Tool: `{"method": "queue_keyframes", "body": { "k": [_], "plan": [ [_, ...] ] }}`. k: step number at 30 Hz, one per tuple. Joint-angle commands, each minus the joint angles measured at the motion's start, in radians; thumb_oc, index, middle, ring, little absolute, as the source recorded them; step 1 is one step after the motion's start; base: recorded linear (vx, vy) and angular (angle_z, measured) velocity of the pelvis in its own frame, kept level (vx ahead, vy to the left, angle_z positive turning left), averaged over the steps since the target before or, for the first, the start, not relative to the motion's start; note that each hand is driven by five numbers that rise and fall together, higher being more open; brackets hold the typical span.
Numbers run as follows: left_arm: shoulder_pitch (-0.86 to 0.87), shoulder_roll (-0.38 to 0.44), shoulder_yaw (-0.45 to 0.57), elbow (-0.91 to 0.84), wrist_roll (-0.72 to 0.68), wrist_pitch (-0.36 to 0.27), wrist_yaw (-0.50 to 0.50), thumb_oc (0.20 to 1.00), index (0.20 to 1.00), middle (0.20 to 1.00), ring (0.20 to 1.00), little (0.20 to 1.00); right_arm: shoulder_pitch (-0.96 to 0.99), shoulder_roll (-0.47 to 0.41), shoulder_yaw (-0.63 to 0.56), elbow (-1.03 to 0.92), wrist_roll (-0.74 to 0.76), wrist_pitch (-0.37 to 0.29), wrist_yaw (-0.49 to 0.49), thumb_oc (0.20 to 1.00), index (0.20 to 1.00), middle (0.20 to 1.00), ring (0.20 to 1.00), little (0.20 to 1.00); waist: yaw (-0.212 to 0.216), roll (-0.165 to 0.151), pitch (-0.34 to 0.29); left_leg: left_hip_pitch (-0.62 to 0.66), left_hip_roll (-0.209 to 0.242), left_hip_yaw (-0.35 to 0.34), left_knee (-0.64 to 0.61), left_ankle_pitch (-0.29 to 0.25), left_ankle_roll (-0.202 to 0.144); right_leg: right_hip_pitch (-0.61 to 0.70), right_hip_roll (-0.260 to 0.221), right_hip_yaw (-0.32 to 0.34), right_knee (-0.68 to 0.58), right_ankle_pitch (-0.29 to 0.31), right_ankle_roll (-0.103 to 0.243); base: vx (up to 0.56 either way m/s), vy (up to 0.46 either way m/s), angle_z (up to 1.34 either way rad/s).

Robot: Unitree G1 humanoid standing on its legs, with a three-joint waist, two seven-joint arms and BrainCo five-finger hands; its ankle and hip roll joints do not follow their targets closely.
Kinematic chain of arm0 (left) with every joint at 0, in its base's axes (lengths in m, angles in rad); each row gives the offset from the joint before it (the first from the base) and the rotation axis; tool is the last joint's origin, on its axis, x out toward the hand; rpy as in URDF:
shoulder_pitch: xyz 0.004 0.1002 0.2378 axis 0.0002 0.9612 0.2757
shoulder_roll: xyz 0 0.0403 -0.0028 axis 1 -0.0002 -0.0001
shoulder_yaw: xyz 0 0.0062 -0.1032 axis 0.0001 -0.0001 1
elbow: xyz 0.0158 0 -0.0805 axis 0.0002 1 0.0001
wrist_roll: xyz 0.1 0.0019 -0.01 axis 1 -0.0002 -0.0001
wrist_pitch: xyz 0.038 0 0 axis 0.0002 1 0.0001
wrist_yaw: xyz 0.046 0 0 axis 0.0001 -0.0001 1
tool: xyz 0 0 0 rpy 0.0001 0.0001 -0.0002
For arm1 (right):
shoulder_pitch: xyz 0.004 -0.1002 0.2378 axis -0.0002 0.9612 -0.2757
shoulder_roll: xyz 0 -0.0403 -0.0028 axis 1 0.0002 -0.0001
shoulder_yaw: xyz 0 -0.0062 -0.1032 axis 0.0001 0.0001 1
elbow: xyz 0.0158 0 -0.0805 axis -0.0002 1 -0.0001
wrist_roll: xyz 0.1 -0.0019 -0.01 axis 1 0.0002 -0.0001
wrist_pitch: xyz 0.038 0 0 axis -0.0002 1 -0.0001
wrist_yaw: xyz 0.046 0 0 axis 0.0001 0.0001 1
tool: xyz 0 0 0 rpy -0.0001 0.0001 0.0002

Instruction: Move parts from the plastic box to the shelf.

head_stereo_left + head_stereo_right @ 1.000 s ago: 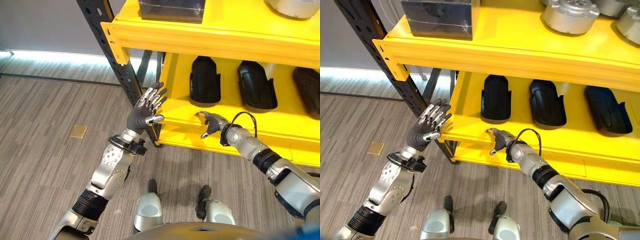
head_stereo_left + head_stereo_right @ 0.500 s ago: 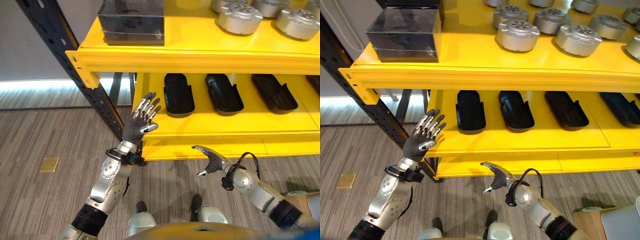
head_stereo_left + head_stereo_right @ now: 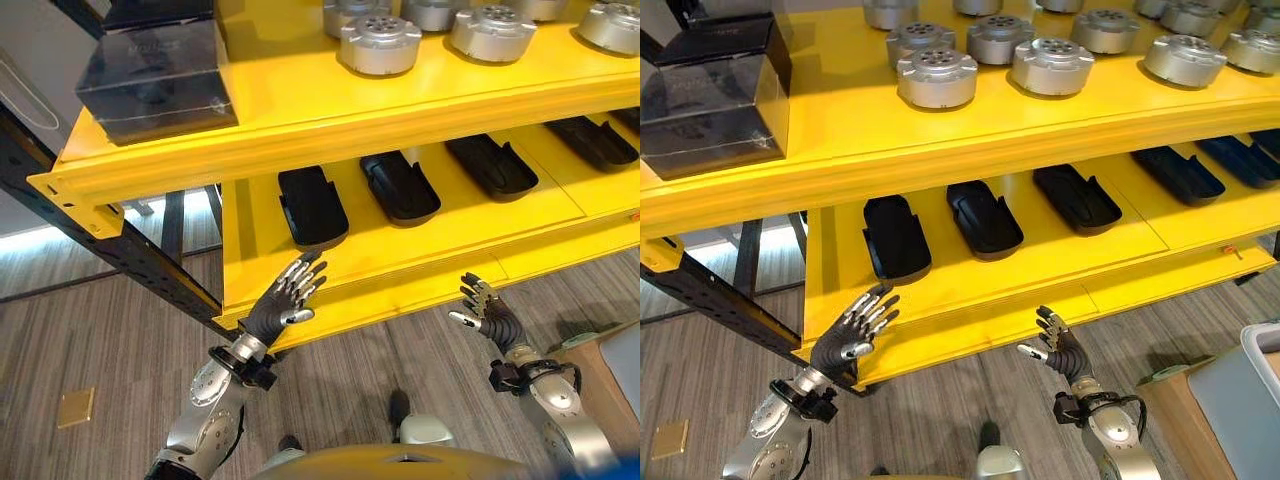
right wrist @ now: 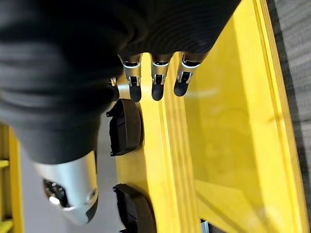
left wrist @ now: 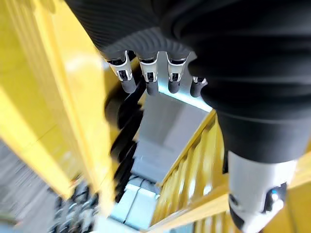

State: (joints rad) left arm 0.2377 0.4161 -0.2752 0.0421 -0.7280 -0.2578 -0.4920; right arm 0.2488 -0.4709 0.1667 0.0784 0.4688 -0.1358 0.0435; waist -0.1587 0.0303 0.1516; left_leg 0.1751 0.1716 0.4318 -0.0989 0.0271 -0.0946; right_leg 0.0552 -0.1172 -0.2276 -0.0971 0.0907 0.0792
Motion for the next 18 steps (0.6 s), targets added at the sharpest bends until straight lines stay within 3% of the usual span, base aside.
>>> {"method": "queue_keyframes", "body": {
  "k": [1,9,18],
  "plan": [
    [-0.016,0.036,0.017,-0.018,-0.074,-0.051,-0.120,1.000,1.000,1.000,1.000,1.000,-0.070,0.029,-0.027,-0.021,0.100,-0.014,-0.017,1.000,1.000,1.000,1.000,1.000,0.007,-0.042,0.021,0.027,0.052,0.059,0.012,0.022,-0.021,0.057,-0.113,-0.074,0.017,0.004,0.114,0.02,0.030,0.00],
    [-0.011,0.056,0.021,0.005,-0.092,-0.043,-0.193,1.000,1.000,1.000,1.000,1.000,-0.080,0.042,-0.027,-0.006,0.131,0.006,-0.014,1.000,1.000,1.000,1.000,1.000,0.012,-0.032,0.011,0.031,0.053,0.061,0.012,0.021,-0.018,0.065,-0.114,-0.087,0.016,0.000,0.109,0.00,0.000,0.00],
    [0.014,0.074,0.056,0.003,-0.081,-0.043,-0.186,1.000,1.000,1.000,1.000,1.000,-0.088,0.032,0.000,-0.005,0.162,0.012,0.013,1.000,1.000,1.000,1.000,1.000,0.035,-0.032,0.006,0.030,0.061,0.051,0.016,0.023,-0.021,0.079,-0.107,-0.113,0.019,-0.012,0.095,0.02,-0.008,0.00]
  ]
}}
